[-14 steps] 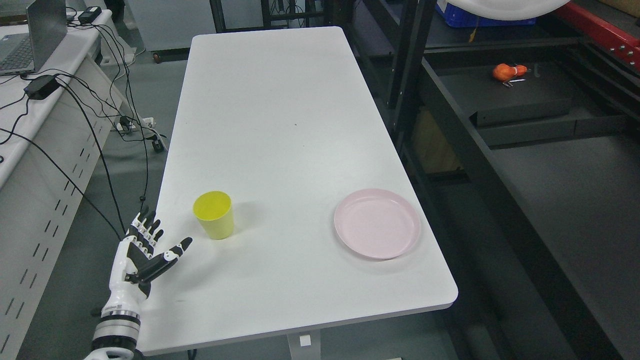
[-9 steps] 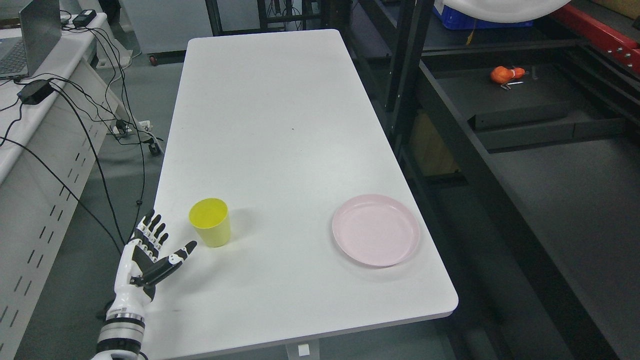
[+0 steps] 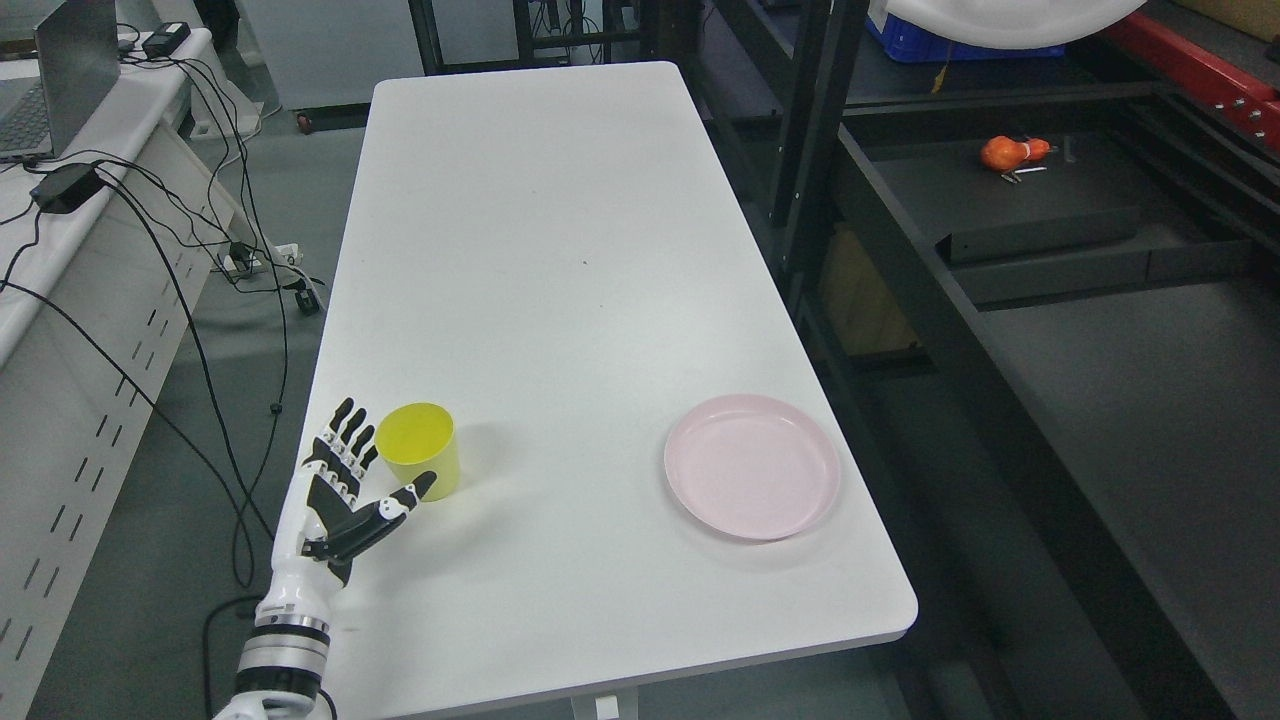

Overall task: Place yellow IKEA cup on middle right shelf
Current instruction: 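Reach the left hand toward the yellow cup on the table, then close the left hand around the yellow cup and lift it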

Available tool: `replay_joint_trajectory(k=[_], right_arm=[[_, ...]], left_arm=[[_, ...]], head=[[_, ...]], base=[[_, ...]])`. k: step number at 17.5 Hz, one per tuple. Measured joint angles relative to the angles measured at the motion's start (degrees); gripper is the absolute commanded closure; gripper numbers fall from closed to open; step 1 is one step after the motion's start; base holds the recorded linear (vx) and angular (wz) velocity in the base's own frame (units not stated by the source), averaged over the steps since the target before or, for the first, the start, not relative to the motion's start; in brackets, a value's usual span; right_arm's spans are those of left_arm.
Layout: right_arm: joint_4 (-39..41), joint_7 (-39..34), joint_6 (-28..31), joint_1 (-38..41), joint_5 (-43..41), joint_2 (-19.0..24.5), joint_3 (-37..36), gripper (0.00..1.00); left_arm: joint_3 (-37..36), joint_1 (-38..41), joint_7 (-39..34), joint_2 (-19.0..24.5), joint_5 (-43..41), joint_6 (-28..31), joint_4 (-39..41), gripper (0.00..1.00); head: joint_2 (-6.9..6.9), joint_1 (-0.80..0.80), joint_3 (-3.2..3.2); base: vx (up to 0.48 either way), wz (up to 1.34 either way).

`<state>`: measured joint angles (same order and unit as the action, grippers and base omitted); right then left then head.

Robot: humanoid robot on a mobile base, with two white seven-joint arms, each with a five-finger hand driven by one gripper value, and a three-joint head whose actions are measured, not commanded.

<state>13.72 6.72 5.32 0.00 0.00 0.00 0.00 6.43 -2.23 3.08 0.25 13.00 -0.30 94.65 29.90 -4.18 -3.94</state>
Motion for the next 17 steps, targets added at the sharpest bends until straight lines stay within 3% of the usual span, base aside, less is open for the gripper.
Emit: replay_joint_trajectory(k=[17], right_arm=[[0.0,0.0,0.0,0.0,0.0,0.0,0.0,0.01]], left_arm=[[-3.9,-2.7,0.0,-0.2,0.7,-0.1,-5.3,0.01]], head=[[0.00,0.00,0.00]], base=[[0.002,0.00]])
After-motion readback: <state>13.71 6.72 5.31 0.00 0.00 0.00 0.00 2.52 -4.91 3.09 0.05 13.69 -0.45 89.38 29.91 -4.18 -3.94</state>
